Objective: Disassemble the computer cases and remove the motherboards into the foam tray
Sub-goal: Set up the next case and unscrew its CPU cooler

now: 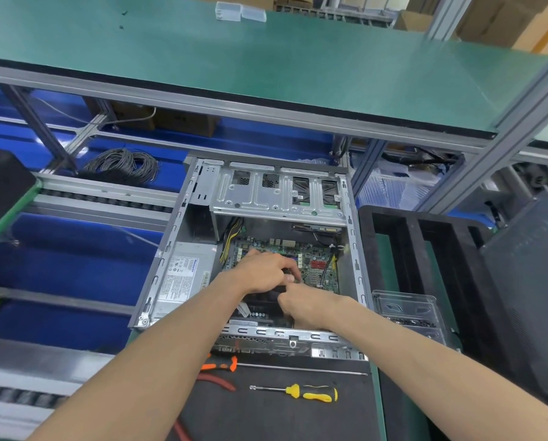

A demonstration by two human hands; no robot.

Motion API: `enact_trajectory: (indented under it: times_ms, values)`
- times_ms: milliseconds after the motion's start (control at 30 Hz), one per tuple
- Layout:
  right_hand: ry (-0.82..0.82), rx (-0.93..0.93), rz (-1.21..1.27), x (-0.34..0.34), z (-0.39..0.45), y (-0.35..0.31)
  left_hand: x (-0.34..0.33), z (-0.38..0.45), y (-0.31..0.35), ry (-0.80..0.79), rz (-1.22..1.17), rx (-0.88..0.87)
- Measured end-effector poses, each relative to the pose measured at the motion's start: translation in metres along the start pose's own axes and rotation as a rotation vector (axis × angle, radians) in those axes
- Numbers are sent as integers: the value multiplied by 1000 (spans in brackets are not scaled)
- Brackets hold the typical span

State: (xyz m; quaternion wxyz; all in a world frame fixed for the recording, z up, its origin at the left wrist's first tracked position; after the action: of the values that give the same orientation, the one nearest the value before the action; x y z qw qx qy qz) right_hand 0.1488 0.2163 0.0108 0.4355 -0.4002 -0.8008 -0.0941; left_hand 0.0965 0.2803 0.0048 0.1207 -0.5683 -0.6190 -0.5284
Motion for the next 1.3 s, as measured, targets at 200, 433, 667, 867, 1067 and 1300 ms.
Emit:
enact_trajectory:
  times_ms: [200, 433, 667, 867, 1067, 1300]
  values:
    - [57, 11, 100, 14, -12, 3, -3, -1, 4, -36, 31, 15]
    - [342, -72, 57, 58, -37, 8, 1, -2, 1, -36, -1, 21]
    - [-19, -263, 10, 16, -42, 20, 19, 0, -8, 158, -413, 72]
    - [125, -403, 290, 19, -33, 38, 25, 20, 14, 282, -433, 29]
    - [402, -577, 312, 26, -27, 50, 16, 52, 27, 150, -376, -12]
    - [478, -581, 191, 27, -21, 54, 1, 88, 22, 3, -104, 38]
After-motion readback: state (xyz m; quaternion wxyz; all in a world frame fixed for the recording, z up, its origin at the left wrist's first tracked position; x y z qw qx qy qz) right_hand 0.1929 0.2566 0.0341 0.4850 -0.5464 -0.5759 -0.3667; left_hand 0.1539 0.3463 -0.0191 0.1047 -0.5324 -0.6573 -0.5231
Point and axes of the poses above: each hand's wrist, its own z-axis towards the middle knuckle, its own x-axis out of the back of the hand, y = z × x, the point moved 8 cm from there along z, towards the middle knuckle, and after that the axes turned 2 degrees about -y, right-handed, at the moved point
